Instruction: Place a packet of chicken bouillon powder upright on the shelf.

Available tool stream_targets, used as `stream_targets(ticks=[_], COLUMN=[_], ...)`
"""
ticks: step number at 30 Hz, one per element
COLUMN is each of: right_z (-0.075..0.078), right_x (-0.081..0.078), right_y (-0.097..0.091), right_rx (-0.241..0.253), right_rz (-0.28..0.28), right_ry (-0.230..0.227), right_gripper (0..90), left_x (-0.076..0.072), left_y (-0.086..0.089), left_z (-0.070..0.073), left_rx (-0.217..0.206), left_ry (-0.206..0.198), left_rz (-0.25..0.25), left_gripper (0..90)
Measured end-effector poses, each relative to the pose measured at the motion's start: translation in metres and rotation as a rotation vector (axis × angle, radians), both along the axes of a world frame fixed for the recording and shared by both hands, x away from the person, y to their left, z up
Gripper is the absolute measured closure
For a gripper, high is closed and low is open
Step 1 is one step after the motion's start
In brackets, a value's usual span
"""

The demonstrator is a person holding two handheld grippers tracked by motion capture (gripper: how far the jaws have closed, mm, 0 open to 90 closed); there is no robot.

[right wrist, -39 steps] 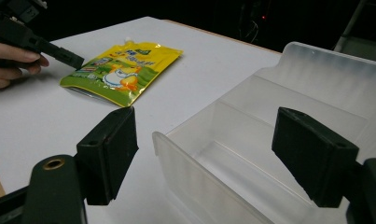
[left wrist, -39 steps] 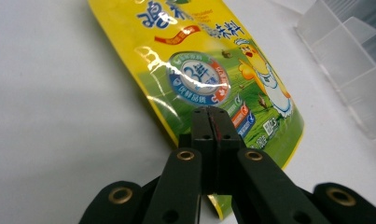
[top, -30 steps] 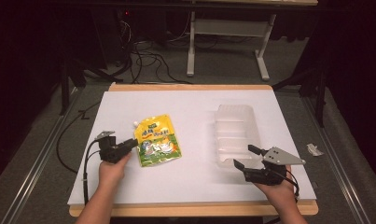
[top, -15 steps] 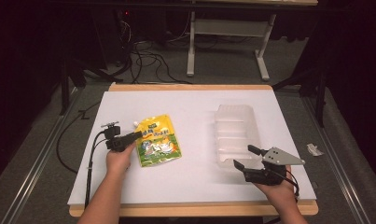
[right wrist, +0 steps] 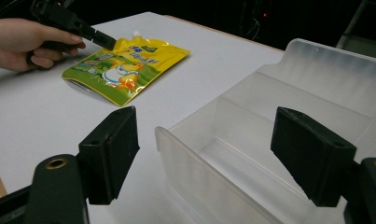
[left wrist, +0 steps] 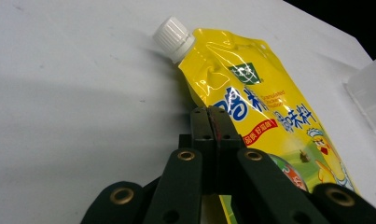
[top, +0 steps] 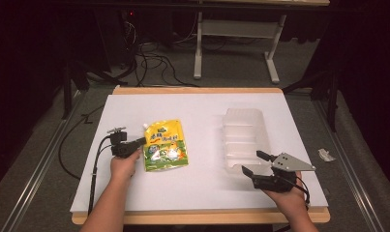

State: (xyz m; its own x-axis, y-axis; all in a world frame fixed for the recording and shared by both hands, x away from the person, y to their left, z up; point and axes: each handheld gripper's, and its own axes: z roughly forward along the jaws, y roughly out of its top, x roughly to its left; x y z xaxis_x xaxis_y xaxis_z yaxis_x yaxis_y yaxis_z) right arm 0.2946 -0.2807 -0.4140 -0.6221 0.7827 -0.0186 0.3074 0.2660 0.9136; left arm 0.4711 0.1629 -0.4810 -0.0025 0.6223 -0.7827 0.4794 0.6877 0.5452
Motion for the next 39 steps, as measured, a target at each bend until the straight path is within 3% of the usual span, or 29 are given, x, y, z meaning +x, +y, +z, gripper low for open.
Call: stream_targets(ticks=[1, 2, 4, 5, 6, 7, 8, 9, 11, 14, 18, 19, 22, 27, 29, 39], right_z=[0.0, 0.0, 0.0, 0.0, 0.0, 0.0, 0.0, 0.0, 0.001, 0.001, 0.001, 0.001, 0.002, 0.003, 0.004, 0.005], right_x=[0.0, 0.0, 0.0, 0.0, 0.001, 0.001, 0.001, 0.001, 0.0, 0.0, 0.0, 0.0, -0.001, -0.003, -0.004, -0.01], right_y=[0.0, 0.0, 0.0, 0.0, 0.0, 0.0, 0.0, 0.0, 0.0, 0.0, 0.002, 0.003, 0.005, 0.009, 0.013, 0.03], right_rx=[0.0, 0.0, 0.001, 0.001, 0.003, 0.005, 0.004, 0.003, 0.006, 0.007, 0.009, 0.012, 0.011, 0.017, 0.017, 0.005], right_rz=[0.0, 0.0, 0.003, 0.003, 0.001, 0.001, 0.002, 0.002, 0.002, 0.005, 0.009, 0.011, 0.015, 0.023, 0.033, 0.061], right_ry=[0.001, 0.001, -0.006, -0.006, -0.002, -0.001, -0.004, -0.005, -0.006, -0.01, -0.007, -0.008, -0.014, -0.019, -0.028, -0.037], right_gripper=[23.7, 23.7, 23.7, 23.7, 23.7, 23.7, 23.7, 23.8, 23.8, 23.9, 24.0, 24.0, 24.0, 23.9, 23.9, 23.6], left_x=[-0.003, -0.003, -0.011, -0.011, -0.015, -0.015, -0.021, -0.021, -0.031, -0.038, -0.057, -0.057, -0.072, -0.09, -0.103, -0.136], left_y=[-0.001, -0.001, -0.004, -0.004, -0.005, -0.005, -0.005, -0.005, -0.005, -0.005, -0.007, -0.007, -0.009, -0.012, -0.014, -0.017], left_z=[0.001, 0.001, 0.004, 0.004, 0.007, 0.007, 0.014, 0.014, 0.026, 0.033, 0.047, 0.047, 0.056, 0.064, 0.067, 0.072], left_rx=[0.019, 0.019, 0.065, 0.065, 0.077, 0.077, 0.077, 0.077, 0.072, 0.064, 0.071, 0.071, 0.076, 0.082, 0.106, 0.129], left_ry=[-0.025, -0.025, -0.069, -0.069, -0.108, -0.108, -0.162, -0.162, -0.224, -0.257, -0.333, -0.333, -0.394, -0.445, -0.484, -0.56], left_rz=[-0.018, -0.018, -0.04, -0.04, -0.049, -0.049, -0.056, -0.056, -0.067, -0.07, -0.097, -0.097, -0.115, -0.141, -0.163, -0.228], left_gripper=[90.0, 90.0, 90.0, 90.0, 90.0, 90.0, 90.0, 90.0, 90.0, 90.0, 90.0, 90.0, 90.0, 90.0, 90.0, 90.0])
